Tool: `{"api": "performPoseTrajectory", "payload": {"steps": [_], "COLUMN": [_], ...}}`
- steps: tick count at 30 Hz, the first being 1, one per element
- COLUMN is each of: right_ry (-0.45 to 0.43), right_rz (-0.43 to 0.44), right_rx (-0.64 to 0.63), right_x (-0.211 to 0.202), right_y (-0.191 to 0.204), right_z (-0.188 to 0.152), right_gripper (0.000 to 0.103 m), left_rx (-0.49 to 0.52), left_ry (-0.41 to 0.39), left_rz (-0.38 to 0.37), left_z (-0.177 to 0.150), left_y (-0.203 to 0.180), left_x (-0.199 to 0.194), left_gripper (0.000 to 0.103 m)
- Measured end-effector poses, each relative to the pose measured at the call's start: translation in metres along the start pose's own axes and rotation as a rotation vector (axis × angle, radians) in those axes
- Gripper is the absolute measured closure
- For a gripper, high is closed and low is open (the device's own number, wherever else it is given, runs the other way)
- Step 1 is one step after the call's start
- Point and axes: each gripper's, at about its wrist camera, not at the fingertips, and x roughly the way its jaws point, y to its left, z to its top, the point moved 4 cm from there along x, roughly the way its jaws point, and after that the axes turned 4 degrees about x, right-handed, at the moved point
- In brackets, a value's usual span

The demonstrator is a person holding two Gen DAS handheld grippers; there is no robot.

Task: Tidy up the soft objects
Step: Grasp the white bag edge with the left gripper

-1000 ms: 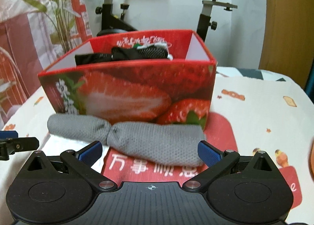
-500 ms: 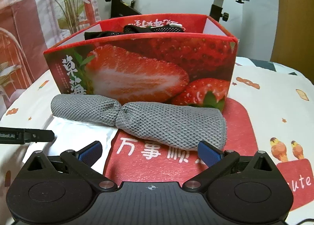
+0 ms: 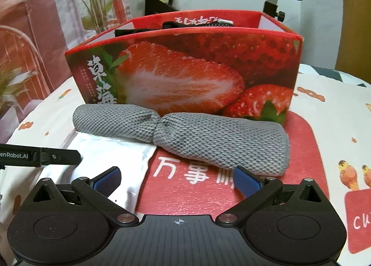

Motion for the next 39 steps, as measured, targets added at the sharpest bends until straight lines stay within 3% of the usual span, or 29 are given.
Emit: {"api": "performPoseTrajectory", "payload": {"steps": [9, 16, 20, 39], "right_ry": [0.038, 0.039, 0.033, 0.068], "right_rz": [0.051, 0.07, 0.075, 0.176], "right_rx": [-0.002, -0.002, 0.004, 0.093], "right_x": [0.006, 0.009, 0.007, -0.011], "right_y": [0.006, 0.006, 0.003, 0.0], "right_z": [-0.007, -0.007, -0.007, -0.015], "right_gripper": [0.014, 0.015, 0.021, 0.059], "left_rx": [0.028, 0.053, 0.045, 0.033], "left_ry": [0.01, 0.025, 0.028, -0.018], "left_rz": [-0.054, -0.107, -0.129, -0.058], "left_z": [-0.007, -0.013, -0.019, -0.034], "left_y": [-0.017, -0.037, -0.047, -0.036], "left_x": [0.002, 0.006, 0.008, -0.008], "left_gripper": [0.053, 0.065, 0.066, 0.065]}}
